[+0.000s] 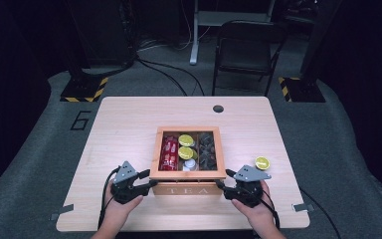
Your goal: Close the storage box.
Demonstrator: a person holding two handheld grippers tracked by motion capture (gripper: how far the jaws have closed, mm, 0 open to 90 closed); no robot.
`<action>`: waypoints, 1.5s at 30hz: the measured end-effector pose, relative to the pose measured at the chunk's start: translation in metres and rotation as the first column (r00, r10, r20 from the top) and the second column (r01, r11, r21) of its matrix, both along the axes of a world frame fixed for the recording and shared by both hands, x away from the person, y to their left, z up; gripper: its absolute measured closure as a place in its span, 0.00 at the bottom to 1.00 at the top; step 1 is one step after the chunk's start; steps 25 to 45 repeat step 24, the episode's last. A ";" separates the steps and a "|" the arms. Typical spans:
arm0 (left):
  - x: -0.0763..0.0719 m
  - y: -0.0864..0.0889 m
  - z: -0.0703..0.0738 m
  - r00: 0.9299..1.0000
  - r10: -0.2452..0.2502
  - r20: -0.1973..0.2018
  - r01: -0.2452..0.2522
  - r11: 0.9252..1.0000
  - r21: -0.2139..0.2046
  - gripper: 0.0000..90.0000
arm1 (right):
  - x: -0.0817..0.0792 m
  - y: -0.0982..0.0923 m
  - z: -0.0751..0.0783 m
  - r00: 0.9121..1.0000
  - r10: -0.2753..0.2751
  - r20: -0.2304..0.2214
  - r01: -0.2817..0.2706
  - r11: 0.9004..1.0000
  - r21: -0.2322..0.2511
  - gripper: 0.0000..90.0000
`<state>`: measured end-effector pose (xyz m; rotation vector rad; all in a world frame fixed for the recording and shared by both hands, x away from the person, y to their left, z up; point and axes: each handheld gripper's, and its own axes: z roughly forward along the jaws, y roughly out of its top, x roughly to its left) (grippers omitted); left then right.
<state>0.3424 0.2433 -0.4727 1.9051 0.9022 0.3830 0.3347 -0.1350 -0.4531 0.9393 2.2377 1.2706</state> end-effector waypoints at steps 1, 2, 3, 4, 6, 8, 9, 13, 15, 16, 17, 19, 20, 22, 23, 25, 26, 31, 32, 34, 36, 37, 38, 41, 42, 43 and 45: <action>0.000 0.000 -0.001 1.000 -0.005 -0.017 0.005 1.000 0.001 0.59 | -0.001 -0.001 -0.001 1.000 0.001 -0.009 -0.001 1.000 0.006 0.49; 0.000 0.001 -0.002 1.000 -0.001 -0.014 0.001 1.000 -0.016 0.59 | 0.000 -0.001 -0.001 1.000 0.009 -0.007 -0.009 1.000 0.007 0.48; -0.001 0.001 -0.002 1.000 -0.009 -0.024 0.009 1.000 -0.016 0.58 | -0.001 -0.001 -0.002 1.000 0.007 -0.016 -0.007 1.000 0.008 0.48; -0.001 0.000 -0.002 1.000 -0.016 -0.023 0.015 1.000 -0.012 0.57 | -0.001 -0.002 -0.002 1.000 0.009 -0.018 -0.009 1.000 0.007 0.47; -0.002 -0.001 -0.002 0.998 -0.042 -0.044 0.043 0.999 0.017 0.53 | -0.001 -0.002 -0.003 1.000 0.013 -0.019 -0.012 1.000 0.008 0.46; -0.004 -0.005 -0.004 0.996 -0.065 -0.063 0.070 0.994 0.086 0.51 | -0.002 -0.003 -0.003 1.000 0.015 -0.027 -0.015 1.000 0.009 0.45; -0.007 -0.007 -0.006 0.998 -0.058 -0.028 0.060 0.994 0.091 0.49 | -0.003 -0.003 -0.003 0.999 0.019 -0.027 -0.019 1.000 0.009 0.45; -0.008 -0.004 0.000 0.999 -0.042 -0.028 0.043 0.998 0.039 0.44 | -0.005 -0.004 -0.002 0.999 0.026 -0.025 -0.026 1.000 0.011 0.44; -0.009 -0.001 0.002 0.999 -0.034 -0.032 0.035 0.999 0.030 0.41 | -0.007 -0.005 -0.002 0.999 0.025 -0.028 -0.025 1.000 0.011 0.44; -0.009 0.000 0.001 0.999 -0.028 -0.037 0.029 0.999 0.028 0.41 | -0.007 -0.005 -0.002 0.999 0.022 -0.030 -0.021 1.000 0.012 0.43; -0.010 0.002 0.001 0.999 -0.025 -0.037 0.026 0.999 0.025 0.41 | -0.008 -0.005 -0.003 0.999 0.022 -0.031 -0.022 1.000 0.013 0.43; -0.011 0.003 0.000 0.999 -0.023 -0.044 0.024 1.000 0.020 0.40 | -0.008 -0.006 -0.004 0.999 0.019 -0.028 -0.019 1.000 0.015 0.42; -0.013 0.006 -0.002 0.999 -0.011 -0.044 0.012 1.000 0.017 0.40 | -0.009 -0.005 -0.004 0.999 0.015 -0.035 -0.015 1.000 0.019 0.42; -0.013 0.007 -0.002 0.999 -0.008 -0.050 0.008 1.000 0.008 0.40 | -0.010 -0.005 -0.007 0.999 0.017 -0.035 -0.017 1.000 0.012 0.41; -0.012 0.010 -0.002 0.999 0.000 -0.054 -0.001 1.000 -0.013 0.40 | -0.010 -0.005 -0.008 0.999 0.018 -0.030 -0.018 1.000 0.003 0.41; -0.012 0.010 -0.002 0.998 0.005 -0.065 -0.007 0.999 -0.033 0.39 | -0.011 -0.004 -0.010 0.999 0.017 -0.033 -0.018 1.000 -0.005 0.41; -0.012 0.010 -0.002 0.998 0.005 -0.065 -0.007 0.999 -0.033 0.39 | -0.011 -0.004 -0.010 0.999 0.017 -0.033 -0.018 1.000 -0.005 0.41; -0.012 0.010 -0.002 0.998 0.005 -0.065 -0.007 0.999 -0.033 0.39 | -0.011 -0.004 -0.010 0.999 0.017 -0.033 -0.018 1.000 -0.005 0.41; -0.012 0.010 -0.002 0.998 0.005 -0.065 -0.007 0.999 -0.033 0.39 | -0.011 -0.004 -0.010 0.999 0.017 -0.033 -0.018 1.000 -0.005 0.41; -0.012 0.010 -0.002 0.998 0.005 -0.065 -0.007 0.999 -0.033 0.39 | -0.011 -0.004 -0.010 0.999 0.017 -0.033 -0.018 1.000 -0.005 0.41; -0.012 0.010 -0.002 0.998 0.005 -0.065 -0.007 0.999 -0.033 0.39 | -0.011 -0.004 -0.010 0.999 0.017 -0.033 -0.018 1.000 -0.005 0.41; -0.012 0.010 -0.002 0.998 0.005 -0.065 -0.007 0.999 -0.033 0.39 | -0.011 -0.004 -0.010 0.999 0.017 -0.033 -0.018 1.000 -0.005 0.41; -0.012 0.010 -0.002 0.998 0.005 -0.065 -0.007 0.999 -0.033 0.39 | -0.011 -0.004 -0.010 0.999 0.017 -0.033 -0.018 1.000 -0.005 0.41; -0.012 0.010 -0.002 0.998 0.005 -0.065 -0.007 0.999 -0.033 0.39 | -0.011 -0.004 -0.010 0.999 0.017 -0.033 -0.018 1.000 -0.005 0.41; -0.012 0.010 -0.002 0.998 0.005 -0.065 -0.007 0.999 -0.033 0.39 | -0.011 -0.004 -0.010 0.999 0.017 -0.033 -0.018 1.000 -0.005 0.41; -0.012 0.010 -0.002 0.998 0.005 -0.065 -0.007 0.999 -0.033 0.39 | -0.011 -0.004 -0.010 0.999 0.017 -0.033 -0.018 1.000 -0.005 0.41; -0.012 0.010 -0.002 0.998 0.005 -0.065 -0.007 0.999 -0.033 0.39 | -0.011 -0.004 -0.010 0.999 0.017 -0.033 -0.018 1.000 -0.005 0.41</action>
